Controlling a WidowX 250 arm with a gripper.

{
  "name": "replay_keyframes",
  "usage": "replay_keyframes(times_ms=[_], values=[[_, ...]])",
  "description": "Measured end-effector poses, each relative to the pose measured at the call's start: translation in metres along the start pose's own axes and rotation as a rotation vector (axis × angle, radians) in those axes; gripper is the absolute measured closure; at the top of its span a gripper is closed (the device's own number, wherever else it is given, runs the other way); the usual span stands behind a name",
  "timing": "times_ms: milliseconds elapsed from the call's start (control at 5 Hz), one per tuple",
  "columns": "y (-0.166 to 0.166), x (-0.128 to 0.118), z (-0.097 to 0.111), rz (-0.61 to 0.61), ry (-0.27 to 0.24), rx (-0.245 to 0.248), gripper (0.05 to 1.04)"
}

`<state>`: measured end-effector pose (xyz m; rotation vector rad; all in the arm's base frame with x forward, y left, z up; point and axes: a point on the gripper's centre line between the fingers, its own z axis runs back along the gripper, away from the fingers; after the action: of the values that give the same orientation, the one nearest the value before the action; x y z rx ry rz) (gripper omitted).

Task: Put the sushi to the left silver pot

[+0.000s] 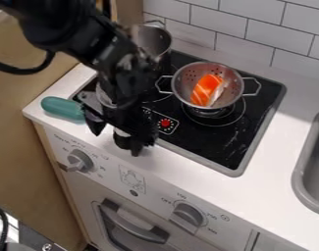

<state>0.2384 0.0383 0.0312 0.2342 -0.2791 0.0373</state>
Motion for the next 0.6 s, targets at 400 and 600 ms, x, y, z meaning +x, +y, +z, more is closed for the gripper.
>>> replay_keyframes(times_ms=[400, 600], values=[[-0.0057, -0.0005, -0.0039, 0.01, -0.017, 0.034, 0.376], [-0.0068, 0.0017, -0.0036, 0.031, 0.0, 0.026, 0.608]])
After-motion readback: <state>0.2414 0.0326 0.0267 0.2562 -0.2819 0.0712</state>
